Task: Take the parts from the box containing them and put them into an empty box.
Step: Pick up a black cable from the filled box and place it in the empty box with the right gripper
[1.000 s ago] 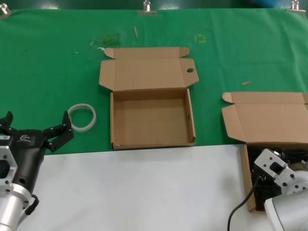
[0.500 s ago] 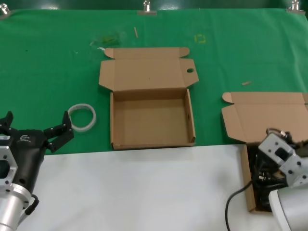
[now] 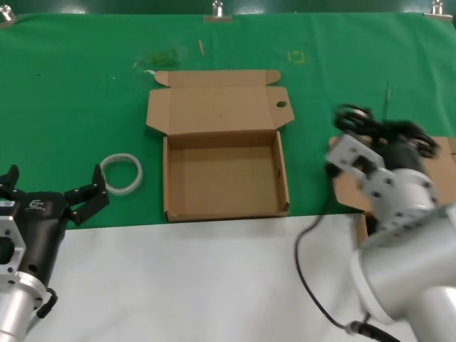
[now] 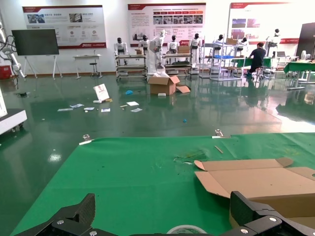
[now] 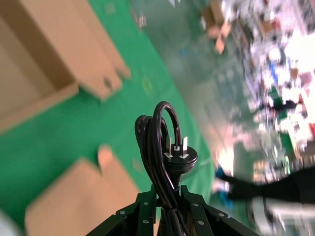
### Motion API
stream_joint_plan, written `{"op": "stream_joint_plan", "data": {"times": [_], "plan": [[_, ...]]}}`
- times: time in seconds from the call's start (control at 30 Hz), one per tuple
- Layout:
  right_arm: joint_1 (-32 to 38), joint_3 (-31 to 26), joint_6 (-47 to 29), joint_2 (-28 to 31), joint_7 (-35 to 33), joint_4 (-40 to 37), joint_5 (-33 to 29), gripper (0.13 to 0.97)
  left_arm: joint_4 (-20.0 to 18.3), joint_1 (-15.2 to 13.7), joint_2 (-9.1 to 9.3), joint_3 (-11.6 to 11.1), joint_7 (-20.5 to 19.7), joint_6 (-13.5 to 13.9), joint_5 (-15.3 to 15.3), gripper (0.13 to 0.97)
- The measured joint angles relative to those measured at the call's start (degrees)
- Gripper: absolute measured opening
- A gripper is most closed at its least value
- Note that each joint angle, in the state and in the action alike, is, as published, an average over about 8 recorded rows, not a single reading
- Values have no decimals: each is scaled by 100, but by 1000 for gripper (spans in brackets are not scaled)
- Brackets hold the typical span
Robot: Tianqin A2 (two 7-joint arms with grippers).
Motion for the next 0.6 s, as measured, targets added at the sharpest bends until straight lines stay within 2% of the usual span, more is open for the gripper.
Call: {"op": "stream_joint_plan", "data": {"times": [0.33, 0.6], "plan": [[993, -1252, -1490, 3, 983, -1608, 237, 222, 0, 0, 0, 0, 0, 0, 0, 966], [1560, -2299, -2269, 21, 1994, -2475, 447, 222, 0, 0, 0, 0, 0, 0, 0, 966]]}}
